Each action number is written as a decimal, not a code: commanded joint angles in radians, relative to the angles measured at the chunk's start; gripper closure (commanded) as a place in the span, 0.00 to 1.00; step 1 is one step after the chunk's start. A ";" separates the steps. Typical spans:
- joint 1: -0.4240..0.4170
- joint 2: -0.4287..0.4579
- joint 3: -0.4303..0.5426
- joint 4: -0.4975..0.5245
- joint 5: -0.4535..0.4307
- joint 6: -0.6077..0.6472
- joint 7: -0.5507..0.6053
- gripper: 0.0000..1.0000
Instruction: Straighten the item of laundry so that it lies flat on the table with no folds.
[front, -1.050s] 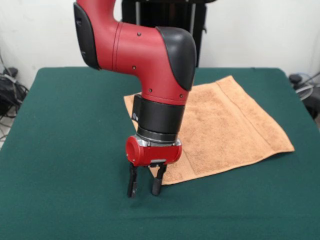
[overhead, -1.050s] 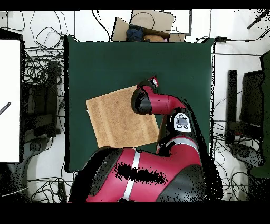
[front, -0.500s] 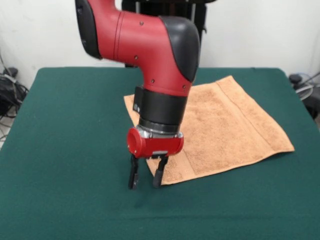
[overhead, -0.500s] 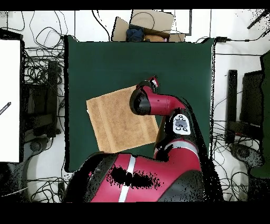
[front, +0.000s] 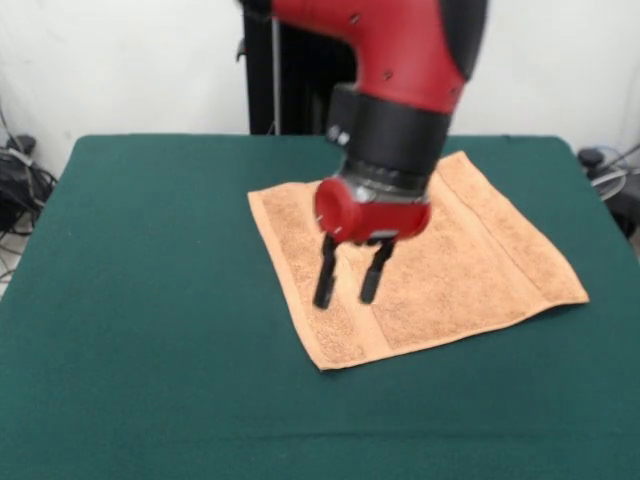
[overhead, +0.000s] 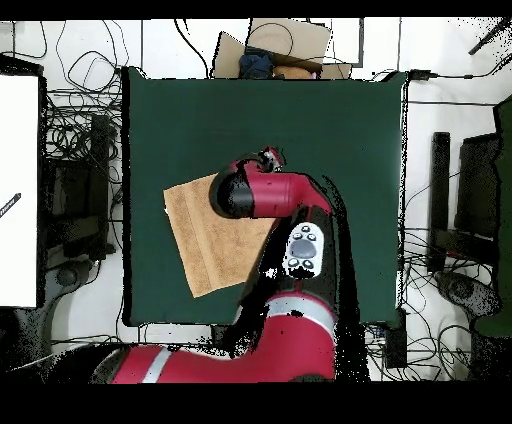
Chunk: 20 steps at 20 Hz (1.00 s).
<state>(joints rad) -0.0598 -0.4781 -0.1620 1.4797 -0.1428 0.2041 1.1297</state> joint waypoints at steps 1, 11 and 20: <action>0.051 -0.091 -0.024 0.130 0.051 0.118 0.267 0.00; -0.075 -0.161 0.137 0.298 0.105 0.091 0.223 0.00; -0.163 -0.275 0.233 0.395 0.137 0.177 0.149 0.00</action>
<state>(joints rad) -0.2076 -0.6958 -0.0831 1.7284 -0.0435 0.2510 1.1297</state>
